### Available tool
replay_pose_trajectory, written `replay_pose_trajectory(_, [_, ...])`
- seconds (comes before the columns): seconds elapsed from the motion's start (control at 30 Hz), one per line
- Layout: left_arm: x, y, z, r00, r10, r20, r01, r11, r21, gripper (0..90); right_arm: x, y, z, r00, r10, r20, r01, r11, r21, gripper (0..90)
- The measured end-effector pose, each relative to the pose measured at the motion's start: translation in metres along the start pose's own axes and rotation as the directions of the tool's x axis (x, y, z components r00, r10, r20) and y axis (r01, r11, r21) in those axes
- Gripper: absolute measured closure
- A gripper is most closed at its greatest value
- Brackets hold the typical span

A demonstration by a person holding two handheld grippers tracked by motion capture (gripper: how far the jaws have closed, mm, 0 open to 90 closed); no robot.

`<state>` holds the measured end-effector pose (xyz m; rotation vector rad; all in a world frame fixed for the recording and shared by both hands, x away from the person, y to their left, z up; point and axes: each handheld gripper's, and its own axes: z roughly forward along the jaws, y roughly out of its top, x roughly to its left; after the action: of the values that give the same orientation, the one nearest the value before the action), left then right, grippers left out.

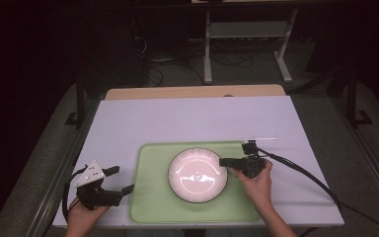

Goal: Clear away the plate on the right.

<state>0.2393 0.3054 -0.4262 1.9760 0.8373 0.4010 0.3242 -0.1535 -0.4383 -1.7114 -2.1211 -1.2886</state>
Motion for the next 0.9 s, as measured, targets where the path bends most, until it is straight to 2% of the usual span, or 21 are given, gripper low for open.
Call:
replay_pose_trajectory(0.27, [0.000,0.000,0.000,1.0000,-0.001,0.000,0.001,1.0000,0.001,14.1,-0.007,-0.003,-0.004,1.0000,0.004,0.002,-0.004,1.000,-0.007,69.4])
replay_pose_trajectory(0.57, [0.000,0.000,0.001,1.0000,-0.001,-0.001,0.001,1.0000,0.006,14.1,-0.005,-0.004,-0.014,0.9962,-0.084,0.022,0.085,0.995,-0.047,58.2])
replay_pose_trajectory(0.67, [0.000,0.000,0.002,1.0000,0.000,0.001,0.000,1.0000,0.008,14.1,-0.005,-0.004,-0.019,0.9925,-0.118,0.031,0.120,0.991,-0.067,52.6])
replay_pose_trajectory(0.73, [0.000,0.000,0.002,1.0000,0.000,0.001,0.000,1.0000,0.008,14.1,-0.008,-0.005,-0.025,0.9886,-0.147,0.031,0.150,0.984,-0.098,49.3])
replay_pose_trajectory(0.9, [0.000,-0.001,0.002,1.0000,-0.001,0.000,0.001,0.9999,0.011,14.1,-0.013,-0.007,-0.033,0.9845,-0.168,0.051,0.173,0.977,-0.128,44.2])
